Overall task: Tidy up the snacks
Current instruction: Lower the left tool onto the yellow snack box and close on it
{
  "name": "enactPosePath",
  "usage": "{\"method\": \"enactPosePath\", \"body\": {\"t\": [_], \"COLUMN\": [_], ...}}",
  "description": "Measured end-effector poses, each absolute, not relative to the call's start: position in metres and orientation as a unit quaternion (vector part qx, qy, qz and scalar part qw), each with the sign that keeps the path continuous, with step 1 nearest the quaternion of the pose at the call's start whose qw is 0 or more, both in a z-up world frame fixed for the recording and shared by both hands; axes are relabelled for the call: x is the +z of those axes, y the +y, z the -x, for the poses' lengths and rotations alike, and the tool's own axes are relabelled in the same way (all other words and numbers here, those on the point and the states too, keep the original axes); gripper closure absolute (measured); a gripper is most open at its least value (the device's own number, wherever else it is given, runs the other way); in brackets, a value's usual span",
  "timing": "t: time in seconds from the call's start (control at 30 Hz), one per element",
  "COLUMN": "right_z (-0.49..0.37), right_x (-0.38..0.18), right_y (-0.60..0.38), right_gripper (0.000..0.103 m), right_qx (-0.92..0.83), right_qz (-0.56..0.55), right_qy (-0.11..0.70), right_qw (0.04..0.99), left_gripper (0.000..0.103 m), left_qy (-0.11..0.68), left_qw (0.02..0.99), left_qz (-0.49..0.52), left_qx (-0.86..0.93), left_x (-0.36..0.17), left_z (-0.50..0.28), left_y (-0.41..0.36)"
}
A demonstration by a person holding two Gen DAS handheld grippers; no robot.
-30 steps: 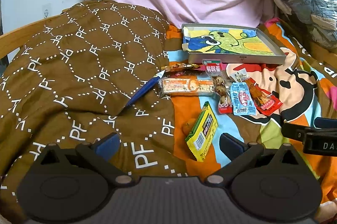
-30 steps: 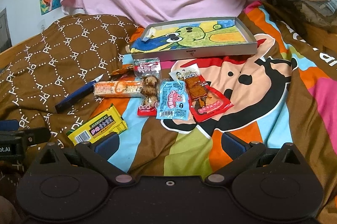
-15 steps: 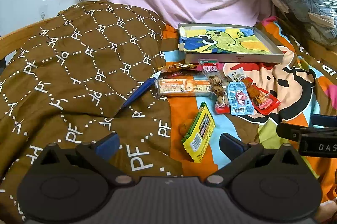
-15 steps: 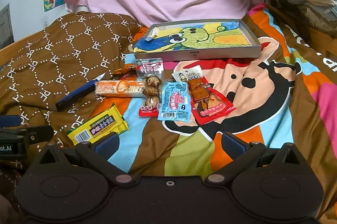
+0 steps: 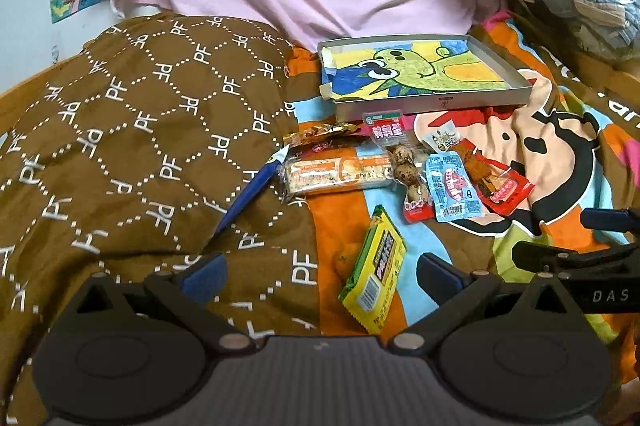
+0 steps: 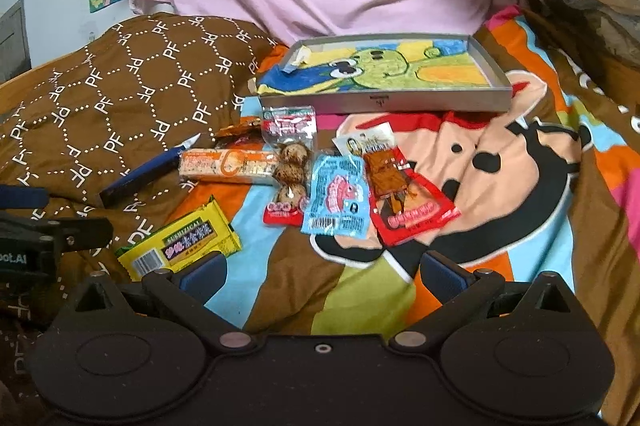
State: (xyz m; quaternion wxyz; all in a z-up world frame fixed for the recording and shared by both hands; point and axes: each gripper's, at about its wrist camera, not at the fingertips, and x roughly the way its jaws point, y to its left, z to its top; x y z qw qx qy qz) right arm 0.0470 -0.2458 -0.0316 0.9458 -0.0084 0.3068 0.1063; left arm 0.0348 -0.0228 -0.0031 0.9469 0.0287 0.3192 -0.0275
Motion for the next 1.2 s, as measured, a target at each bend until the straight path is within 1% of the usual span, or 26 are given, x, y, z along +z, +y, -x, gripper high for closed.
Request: {"method": "enactPosePath", "body": {"t": [0.47,0.73,0.9,1.1,1.17,1.2], "right_z": [-0.068,-0.070,-0.079,-0.089,-0.091,-0.092], "right_x": [-0.027,-0.034,-0.043,-0.060,-0.063,-0.064], "right_y": [-0.243,-0.239,-0.233,-0.227,-0.224,-0.223], "right_gripper": [0.001,0.001,0.001,0.001,0.001,0.001], "right_qx": [0.111,0.112,0.109,0.116,0.116,0.116], "right_qz": [0.039,0.070,0.079,0.083,0.088,0.090], "right_qy": [0.294,0.272,0.283,0.307,0.310,0.311], "right_qw": [0.949,0.953,0.950,0.941,0.940,0.939], "left_gripper": [0.000,0.000,0.001,0.005,0.011,0.012], "left_qy": [0.316,0.333,0.357,0.363,0.369,0.372], "left_qw": [0.943,0.937,0.928,0.923,0.919,0.917], "left_qz": [-0.072,-0.064,-0.046,-0.029,-0.026,-0.024], "left_qx": [-0.070,-0.085,-0.095,-0.127,-0.138,-0.143], "left_x": [-0.007,-0.021,-0.031,-0.037,-0.039,-0.041], "left_z": [-0.064,-0.075,-0.079,-0.086,-0.089,-0.089], "left_y": [-0.033,-0.028,-0.019,-0.016,-0.017,-0.018]}}
